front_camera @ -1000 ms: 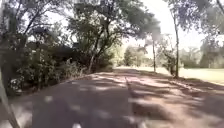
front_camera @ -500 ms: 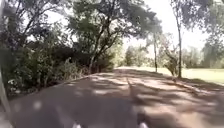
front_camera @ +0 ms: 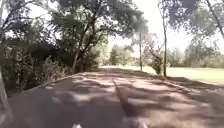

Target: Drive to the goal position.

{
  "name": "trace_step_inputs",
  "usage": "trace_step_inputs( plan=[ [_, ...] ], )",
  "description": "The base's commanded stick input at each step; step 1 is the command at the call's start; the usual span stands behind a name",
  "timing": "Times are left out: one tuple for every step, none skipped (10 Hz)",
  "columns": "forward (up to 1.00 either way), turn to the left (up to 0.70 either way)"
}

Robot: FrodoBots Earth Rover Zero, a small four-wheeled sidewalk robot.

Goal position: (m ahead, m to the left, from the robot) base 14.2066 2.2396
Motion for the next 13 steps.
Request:
trace_step_inputs(
  plan=[
    [0.70, 0.00],
    [0.70, 0.00],
    [0.70, 0.00],
    [0.70, 0.00],
    [0.70, 0.00],
    [0.70, 0.00],
    [0.70, 0.00],
    [0.70, 0.00],
    [0.70, -0.23],
    [0.70, -0.35],
    [0.70, -0.27],
    [0.70, 0.00],
    [0.70, 0.00]
  ],
)
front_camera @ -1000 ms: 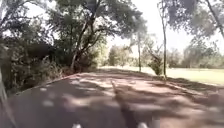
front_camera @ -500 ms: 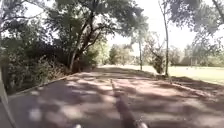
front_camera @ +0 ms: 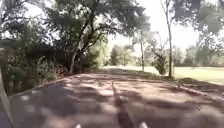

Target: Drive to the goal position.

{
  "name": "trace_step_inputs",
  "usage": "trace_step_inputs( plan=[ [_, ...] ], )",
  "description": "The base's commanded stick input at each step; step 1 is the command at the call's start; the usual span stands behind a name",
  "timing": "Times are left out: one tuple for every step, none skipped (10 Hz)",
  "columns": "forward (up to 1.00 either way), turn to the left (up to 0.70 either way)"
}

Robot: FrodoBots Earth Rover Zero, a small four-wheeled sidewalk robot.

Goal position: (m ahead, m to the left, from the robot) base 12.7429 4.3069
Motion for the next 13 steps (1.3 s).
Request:
trace_step_inputs(
  plan=[
    [0.70, 0.00],
    [0.70, 0.00],
    [0.70, 0.00],
    [0.70, 0.00],
    [0.70, 0.00],
    [0.70, -0.03],
    [0.70, -0.35],
    [0.70, -0.35],
    [0.70, -0.01],
    [0.70, 0.00],
    [0.70, 0.00],
    [0.70, 0.00],
    [0.70, 0.00]
  ],
)
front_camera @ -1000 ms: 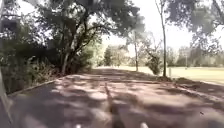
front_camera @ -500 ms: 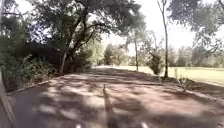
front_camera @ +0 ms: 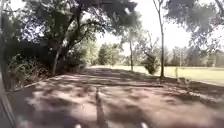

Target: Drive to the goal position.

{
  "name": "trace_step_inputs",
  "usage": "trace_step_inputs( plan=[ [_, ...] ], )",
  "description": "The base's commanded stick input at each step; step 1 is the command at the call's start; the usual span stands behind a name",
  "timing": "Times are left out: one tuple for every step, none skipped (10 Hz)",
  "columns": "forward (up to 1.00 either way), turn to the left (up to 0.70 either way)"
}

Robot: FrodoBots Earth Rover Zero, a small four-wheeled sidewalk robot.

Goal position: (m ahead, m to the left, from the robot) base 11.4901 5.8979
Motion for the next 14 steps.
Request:
trace_step_inputs(
  plan=[
    [0.70, 0.00],
    [0.70, 0.00],
    [0.70, 0.00],
    [0.70, 0.00],
    [0.70, 0.00],
    [0.70, 0.00],
    [0.70, 0.00],
    [0.70, 0.00],
    [0.70, 0.00],
    [0.70, 0.00],
    [0.70, 0.00],
    [0.70, 0.00],
    [0.70, 0.05],
    [0.70, 0.32]
  ],
)
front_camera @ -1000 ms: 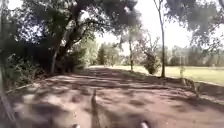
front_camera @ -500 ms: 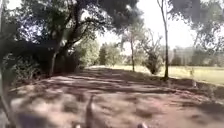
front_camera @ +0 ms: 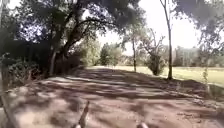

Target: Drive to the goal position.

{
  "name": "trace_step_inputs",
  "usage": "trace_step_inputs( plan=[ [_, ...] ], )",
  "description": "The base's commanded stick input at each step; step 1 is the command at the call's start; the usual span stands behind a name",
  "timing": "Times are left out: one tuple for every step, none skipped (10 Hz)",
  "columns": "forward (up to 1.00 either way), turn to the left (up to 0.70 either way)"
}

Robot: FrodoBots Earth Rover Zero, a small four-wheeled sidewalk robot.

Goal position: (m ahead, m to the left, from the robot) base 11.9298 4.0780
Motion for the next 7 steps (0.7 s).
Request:
trace_step_inputs(
  plan=[
    [0.70, 0.35],
    [0.70, 0.35],
    [0.70, 0.35],
    [0.70, 0.01],
    [0.70, 0.00],
    [0.70, 0.00],
    [0.70, 0.00]
  ],
)
